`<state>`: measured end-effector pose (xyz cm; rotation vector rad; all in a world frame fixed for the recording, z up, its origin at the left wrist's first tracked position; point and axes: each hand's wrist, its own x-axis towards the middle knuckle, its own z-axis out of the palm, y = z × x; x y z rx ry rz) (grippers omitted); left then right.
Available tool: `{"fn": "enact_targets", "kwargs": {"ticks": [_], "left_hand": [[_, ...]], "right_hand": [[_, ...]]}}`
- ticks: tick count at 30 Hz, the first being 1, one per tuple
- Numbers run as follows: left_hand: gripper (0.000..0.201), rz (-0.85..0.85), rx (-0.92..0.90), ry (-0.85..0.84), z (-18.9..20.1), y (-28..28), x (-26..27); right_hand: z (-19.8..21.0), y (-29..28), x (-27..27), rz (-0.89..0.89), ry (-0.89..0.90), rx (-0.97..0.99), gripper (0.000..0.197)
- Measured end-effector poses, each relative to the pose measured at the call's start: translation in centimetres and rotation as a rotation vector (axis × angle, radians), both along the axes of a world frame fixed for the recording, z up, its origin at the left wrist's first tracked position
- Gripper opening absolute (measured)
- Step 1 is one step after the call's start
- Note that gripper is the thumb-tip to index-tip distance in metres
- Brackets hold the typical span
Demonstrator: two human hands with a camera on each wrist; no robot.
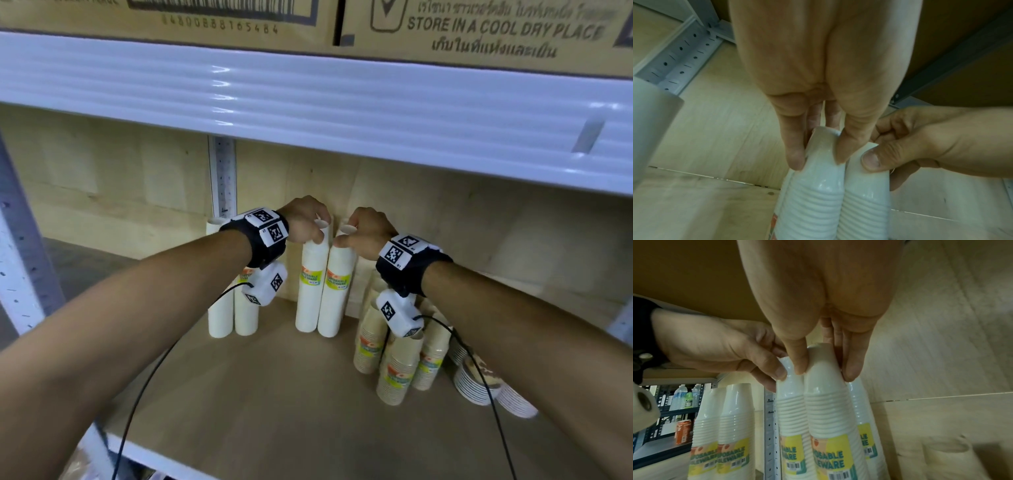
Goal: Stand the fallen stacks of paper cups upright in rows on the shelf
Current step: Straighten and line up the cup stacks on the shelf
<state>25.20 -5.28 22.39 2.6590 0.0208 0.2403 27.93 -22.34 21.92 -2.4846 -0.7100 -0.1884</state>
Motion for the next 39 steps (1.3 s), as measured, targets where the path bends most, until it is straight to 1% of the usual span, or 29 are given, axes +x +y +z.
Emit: {"fn": "enact_targets", "kwargs": {"ticks": [7,13,18,24,29,33,36,39], "left_hand": [[0.044,0.003,0.006,-0.003,-0.9,0.2,1.3],[0.046,0.008,0.019,-0.003,-1.3,0.3,2.0],[0.046,-0.006,-0.006,0.019,-1.3,0.6,2.2],[0.048,-0.001,0.004,0.018,-1.0,0.9,2.0],[0.049,0.026,0.011,-0.001,0.3,1.1,1.4],[0.048,0.050,0.045,-0.026,2.1,1.6,0.1],[0.045,0.083,0.098,-0.056,3.7,2.5,-1.3],[0.041,0.130,0.097,-0.087,5.1,3.8,-2.8]], "right_hand": [[-0.6,0.3,1.1,-0.002,0.027,0.006,0.054],[-1.0,0.4,1.6,-0.006,0.027,0.004,0.049],[-1.1,0.5,1.9,-0.017,0.026,-0.005,0.050],[-0.8,0.4,2.1,-0.019,0.006,-0.013,0.051],[0.0,0.6,2.3,-0.057,-0.010,0.041,0.055],[1.6,1.7,1.8,-0.033,-0.051,0.106,0.057],[2.6,3.1,1.2,0.006,-0.084,0.138,0.052],[3.2,4.9,0.5,0.046,-0.124,0.141,0.050]]}}
